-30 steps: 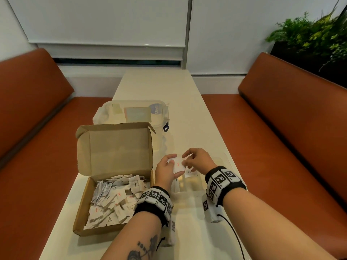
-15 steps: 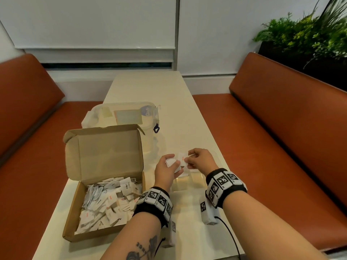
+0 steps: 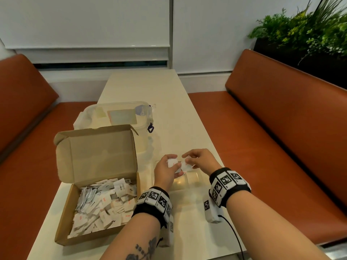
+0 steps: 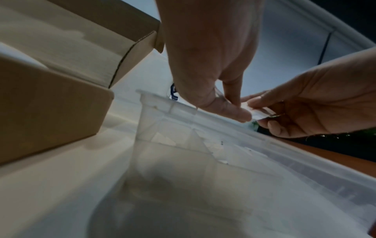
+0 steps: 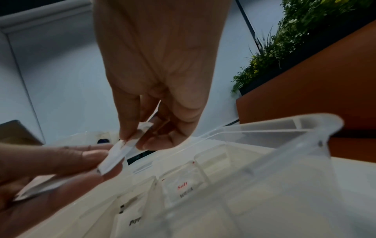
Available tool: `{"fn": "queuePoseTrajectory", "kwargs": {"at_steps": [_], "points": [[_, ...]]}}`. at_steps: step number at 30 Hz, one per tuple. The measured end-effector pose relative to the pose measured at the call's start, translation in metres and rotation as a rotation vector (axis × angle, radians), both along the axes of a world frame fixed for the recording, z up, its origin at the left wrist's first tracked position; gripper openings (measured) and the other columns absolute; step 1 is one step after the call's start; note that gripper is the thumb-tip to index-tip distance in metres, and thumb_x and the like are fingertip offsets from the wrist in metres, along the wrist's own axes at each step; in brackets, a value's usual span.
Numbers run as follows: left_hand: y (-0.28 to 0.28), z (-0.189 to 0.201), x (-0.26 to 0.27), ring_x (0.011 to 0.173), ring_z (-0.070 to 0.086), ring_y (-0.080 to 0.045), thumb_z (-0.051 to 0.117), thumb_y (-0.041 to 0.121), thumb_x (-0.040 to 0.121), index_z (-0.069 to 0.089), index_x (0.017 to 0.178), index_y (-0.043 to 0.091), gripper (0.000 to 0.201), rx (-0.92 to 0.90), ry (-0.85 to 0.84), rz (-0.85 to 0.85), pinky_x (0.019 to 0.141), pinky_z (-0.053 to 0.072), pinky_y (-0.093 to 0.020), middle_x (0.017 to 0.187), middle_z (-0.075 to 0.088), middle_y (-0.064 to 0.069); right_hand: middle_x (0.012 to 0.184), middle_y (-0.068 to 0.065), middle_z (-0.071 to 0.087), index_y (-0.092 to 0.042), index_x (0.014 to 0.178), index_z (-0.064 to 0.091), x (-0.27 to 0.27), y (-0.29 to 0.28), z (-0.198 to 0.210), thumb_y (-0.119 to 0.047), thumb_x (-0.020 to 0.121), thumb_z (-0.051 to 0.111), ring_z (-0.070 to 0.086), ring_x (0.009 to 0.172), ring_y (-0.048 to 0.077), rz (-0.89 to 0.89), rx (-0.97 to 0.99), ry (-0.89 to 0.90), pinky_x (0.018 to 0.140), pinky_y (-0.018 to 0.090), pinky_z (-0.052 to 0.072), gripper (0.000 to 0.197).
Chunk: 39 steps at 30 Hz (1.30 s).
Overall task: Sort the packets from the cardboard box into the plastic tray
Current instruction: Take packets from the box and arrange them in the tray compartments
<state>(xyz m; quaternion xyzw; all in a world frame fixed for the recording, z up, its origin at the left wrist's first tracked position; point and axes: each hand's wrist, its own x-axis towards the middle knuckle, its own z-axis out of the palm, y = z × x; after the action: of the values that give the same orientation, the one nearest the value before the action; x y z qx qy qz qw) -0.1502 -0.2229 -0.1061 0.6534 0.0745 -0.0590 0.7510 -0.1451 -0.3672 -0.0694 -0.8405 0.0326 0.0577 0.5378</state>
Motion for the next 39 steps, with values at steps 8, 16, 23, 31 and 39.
{"fn": "queuePoseTrajectory", "kwargs": {"at_steps": [8,16,23,31,39], "points": [[0.014,-0.007,0.0,0.087,0.067,-0.024,0.054,-0.001,0.093,0.056,0.108,0.013,0.021,-0.059,-0.058,0.243,0.063,0.057,-0.018,0.109,0.06,-0.017,0.075,0.002,0.064,-0.013,0.077,0.066,0.003,-0.017,-0.017,-0.005,0.077,0.071,0.055,0.071,0.013,-0.276,-0.193,-0.015,0.063,0.023,0.044,0.008],[0.017,-0.012,0.002,0.092,0.067,-0.026,0.052,-0.001,0.092,0.057,0.104,0.019,0.024,0.015,-0.08,0.294,0.063,0.057,-0.016,0.106,0.058,-0.014,0.071,-0.006,0.061,-0.019,0.07,0.066,0.012,-0.008,-0.034,-0.01,0.077,0.071,0.054,0.072,0.012,-0.207,-0.364,0.015,0.054,0.02,0.036,0.013],[0.019,-0.014,0.003,0.078,0.067,-0.014,0.053,-0.002,0.092,0.058,0.106,0.019,0.025,0.014,-0.067,0.263,0.063,0.057,-0.018,0.096,0.058,-0.006,0.087,0.002,0.067,-0.023,0.073,0.067,0.021,-0.009,-0.04,-0.012,0.08,0.066,0.057,0.088,0.017,-0.188,-0.524,0.0,0.067,0.026,0.044,0.013],[0.017,-0.014,0.003,0.081,0.068,-0.015,0.052,0.0,0.093,0.057,0.106,0.02,0.024,0.052,-0.058,0.274,0.071,0.059,-0.023,0.104,0.059,-0.009,0.095,0.008,0.064,-0.023,0.074,0.059,0.02,-0.007,-0.044,-0.006,0.082,0.057,0.06,0.085,0.022,-0.045,-0.685,0.022,0.067,0.025,0.045,0.019],[0.014,-0.019,0.005,0.067,0.064,-0.001,0.049,0.0,0.094,0.056,0.105,0.02,0.023,0.117,-0.055,0.305,0.066,0.057,-0.02,0.088,0.058,0.005,0.09,0.004,0.065,-0.015,0.089,0.064,0.022,-0.003,-0.047,-0.006,0.086,0.054,0.045,0.101,0.02,0.011,-0.801,-0.088,0.067,0.026,0.038,0.014]]}}
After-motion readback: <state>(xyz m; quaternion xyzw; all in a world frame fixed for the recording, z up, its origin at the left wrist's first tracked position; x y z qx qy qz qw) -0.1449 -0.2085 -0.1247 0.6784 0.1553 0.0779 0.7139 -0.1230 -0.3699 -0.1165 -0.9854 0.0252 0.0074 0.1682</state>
